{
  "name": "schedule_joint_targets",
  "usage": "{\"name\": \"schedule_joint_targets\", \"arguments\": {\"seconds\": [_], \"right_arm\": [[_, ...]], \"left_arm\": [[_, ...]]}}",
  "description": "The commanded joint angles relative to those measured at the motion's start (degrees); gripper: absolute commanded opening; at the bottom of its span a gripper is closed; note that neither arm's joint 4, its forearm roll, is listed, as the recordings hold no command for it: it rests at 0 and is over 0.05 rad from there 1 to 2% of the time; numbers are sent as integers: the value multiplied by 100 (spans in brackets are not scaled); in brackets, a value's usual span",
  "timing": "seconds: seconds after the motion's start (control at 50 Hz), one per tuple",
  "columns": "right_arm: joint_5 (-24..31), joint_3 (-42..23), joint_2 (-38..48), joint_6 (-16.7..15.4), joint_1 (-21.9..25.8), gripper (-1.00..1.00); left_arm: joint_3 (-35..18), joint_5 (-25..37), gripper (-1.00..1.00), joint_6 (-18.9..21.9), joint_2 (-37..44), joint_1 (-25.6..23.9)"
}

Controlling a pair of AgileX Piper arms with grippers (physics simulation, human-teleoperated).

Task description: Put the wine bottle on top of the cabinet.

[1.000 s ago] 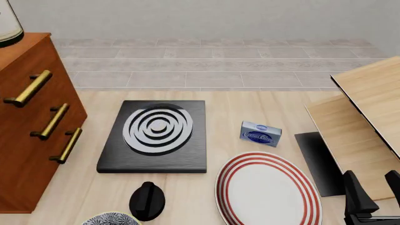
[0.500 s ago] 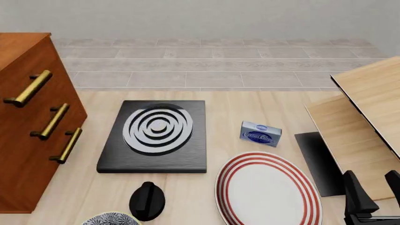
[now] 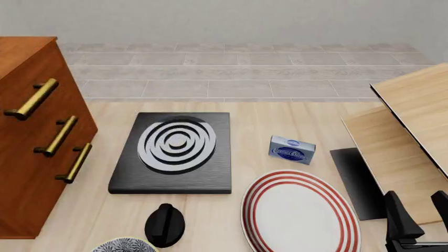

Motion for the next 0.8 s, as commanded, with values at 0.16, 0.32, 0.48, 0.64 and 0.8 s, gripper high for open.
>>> {"name": "schedule_joint_targets", "arguments": {"seconds": [0.16, 0.32, 0.48, 0.64, 0.8], "right_arm": [[0, 0, -1, 0, 0, 100], [0, 0, 0, 1, -1, 100], [0, 0, 0, 1, 0, 100], [0, 0, 0, 0, 0, 100], [0, 0, 1, 0, -1, 100]], "left_arm": [[-154, -194, -100, 41, 429, 480], [-194, -269, -100, 43, 556, 706], [-29, -471, -100, 23, 635, 907], [213, -669, -100, 32, 684, 1000], [432, -845, -100, 80, 760, 1046]]}}
